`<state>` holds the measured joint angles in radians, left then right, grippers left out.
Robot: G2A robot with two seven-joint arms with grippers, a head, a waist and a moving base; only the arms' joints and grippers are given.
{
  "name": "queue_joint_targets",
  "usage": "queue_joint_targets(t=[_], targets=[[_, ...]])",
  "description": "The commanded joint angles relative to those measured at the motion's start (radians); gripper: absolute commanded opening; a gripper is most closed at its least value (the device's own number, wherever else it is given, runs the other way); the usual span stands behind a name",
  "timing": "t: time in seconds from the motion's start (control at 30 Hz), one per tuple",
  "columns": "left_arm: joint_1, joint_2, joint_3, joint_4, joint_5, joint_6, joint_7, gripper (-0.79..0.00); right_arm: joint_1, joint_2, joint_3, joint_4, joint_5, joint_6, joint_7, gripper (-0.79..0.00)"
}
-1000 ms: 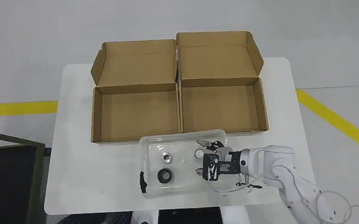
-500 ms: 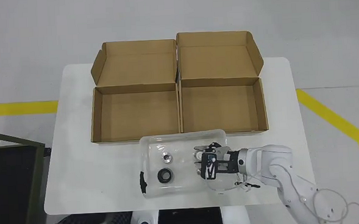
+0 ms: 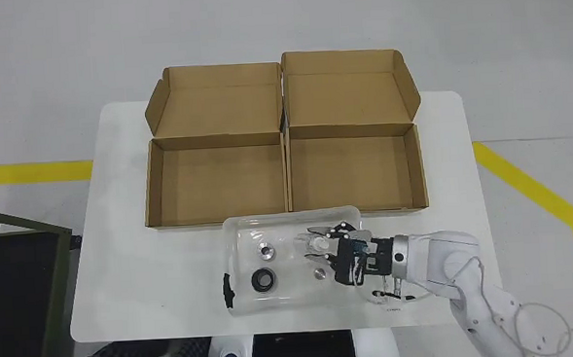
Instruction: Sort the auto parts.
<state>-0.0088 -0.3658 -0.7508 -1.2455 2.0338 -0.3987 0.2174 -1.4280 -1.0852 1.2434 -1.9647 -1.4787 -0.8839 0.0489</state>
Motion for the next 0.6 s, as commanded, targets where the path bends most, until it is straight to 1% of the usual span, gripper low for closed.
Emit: queue_joint_targets(t=[0.0, 0.1, 0.23, 0.37, 0.57], targets=[[0.000, 0.000, 0.000, 0.000, 0.000, 0.000, 0.000, 0.000, -0.012, 0.000, 0.011, 0.005, 0.012, 0.034, -0.061, -0.785], [0.000, 0.000, 0.000, 0.000, 0.000, 0.000, 0.000, 0.000, -0.026, -0.002, 0.023, 0.022, 0.067, 0.075, -0.157, -0.785], [0.000, 0.000, 0.000, 0.000, 0.000, 0.000, 0.000, 0.000, -0.033, -0.005, 0.033, 0.053, 0.155, 0.096, -0.246, -0.785], [0.000, 0.000, 0.000, 0.000, 0.000, 0.000, 0.000, 0.000, -0.032, -0.008, 0.041, 0.077, 0.237, 0.118, -0.285, -0.785], [0.000, 0.000, 0.000, 0.000, 0.000, 0.000, 0.000, 0.000, -0.024, -0.014, 0.050, 0.115, 0.407, 0.136, -0.325, -0.785]])
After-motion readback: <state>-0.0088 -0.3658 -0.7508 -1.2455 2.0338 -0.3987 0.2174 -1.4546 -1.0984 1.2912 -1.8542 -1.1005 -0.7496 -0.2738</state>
